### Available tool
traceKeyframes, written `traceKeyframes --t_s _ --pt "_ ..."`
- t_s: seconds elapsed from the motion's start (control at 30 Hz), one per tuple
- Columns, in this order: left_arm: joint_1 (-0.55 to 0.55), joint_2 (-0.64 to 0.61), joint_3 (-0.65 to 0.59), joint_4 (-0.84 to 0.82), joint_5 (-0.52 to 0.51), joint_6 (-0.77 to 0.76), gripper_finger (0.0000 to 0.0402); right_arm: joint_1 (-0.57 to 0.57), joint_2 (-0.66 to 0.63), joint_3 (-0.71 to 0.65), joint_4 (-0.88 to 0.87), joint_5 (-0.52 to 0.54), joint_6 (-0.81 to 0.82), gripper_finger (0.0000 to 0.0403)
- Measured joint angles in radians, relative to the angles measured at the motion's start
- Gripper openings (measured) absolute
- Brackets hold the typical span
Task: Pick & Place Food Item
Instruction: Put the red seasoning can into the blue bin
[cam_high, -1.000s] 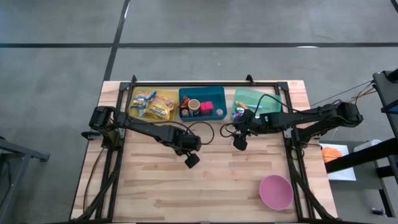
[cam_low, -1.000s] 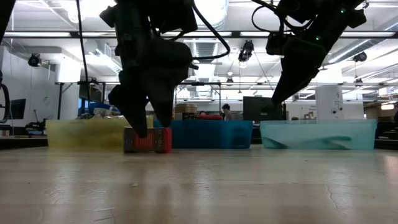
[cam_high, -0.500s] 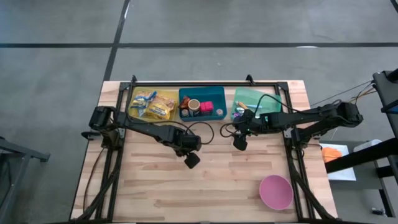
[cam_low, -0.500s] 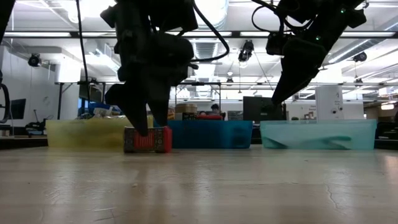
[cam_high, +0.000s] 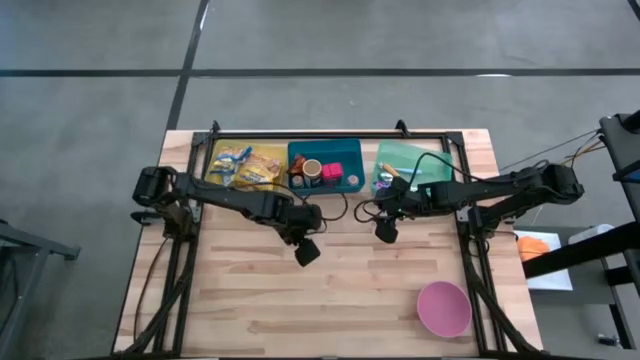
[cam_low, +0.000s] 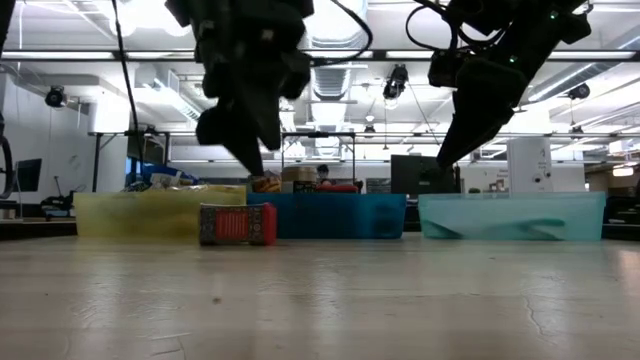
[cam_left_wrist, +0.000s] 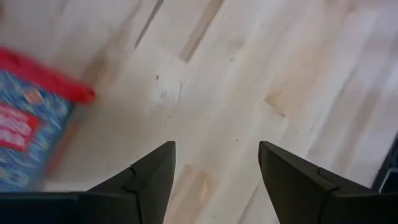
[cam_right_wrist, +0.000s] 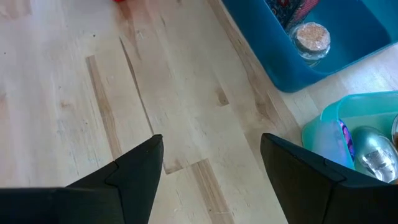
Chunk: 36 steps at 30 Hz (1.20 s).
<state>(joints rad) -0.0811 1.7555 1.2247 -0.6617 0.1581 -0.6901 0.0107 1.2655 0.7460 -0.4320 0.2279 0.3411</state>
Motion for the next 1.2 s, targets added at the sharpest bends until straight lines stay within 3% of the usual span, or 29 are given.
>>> traceKeyframes --t_s 0.27,0.47,0.63,1.03,1.2 --pt "0.073 -0.106 0.001 -0.008 -0.056 0.106 0.0236 0.005 0.0 0.006 0.011 0.008 -0.027 0.0267" --pt "0.088 -0.132 0.0 -0.012 -0.147 0.289 0.0236 0.004 0.0 0.013 0.022 0.007 -0.027 0.0267" --pt "0.089 -0.132 -0.001 -0.022 -0.159 0.426 0.0236 0.004 0.0 0.013 0.024 0.007 -0.027 0.0267" --pt "0.089 -0.131 -0.006 -0.014 -0.159 0.436 0.0236 0.004 0.0 0.013 0.024 0.006 -0.027 0.0267" --pt "0.09 -0.14 -0.006 -0.047 -0.158 0.553 0.0236 0.004 0.0 0.013 0.025 0.006 -0.027 0.0267"
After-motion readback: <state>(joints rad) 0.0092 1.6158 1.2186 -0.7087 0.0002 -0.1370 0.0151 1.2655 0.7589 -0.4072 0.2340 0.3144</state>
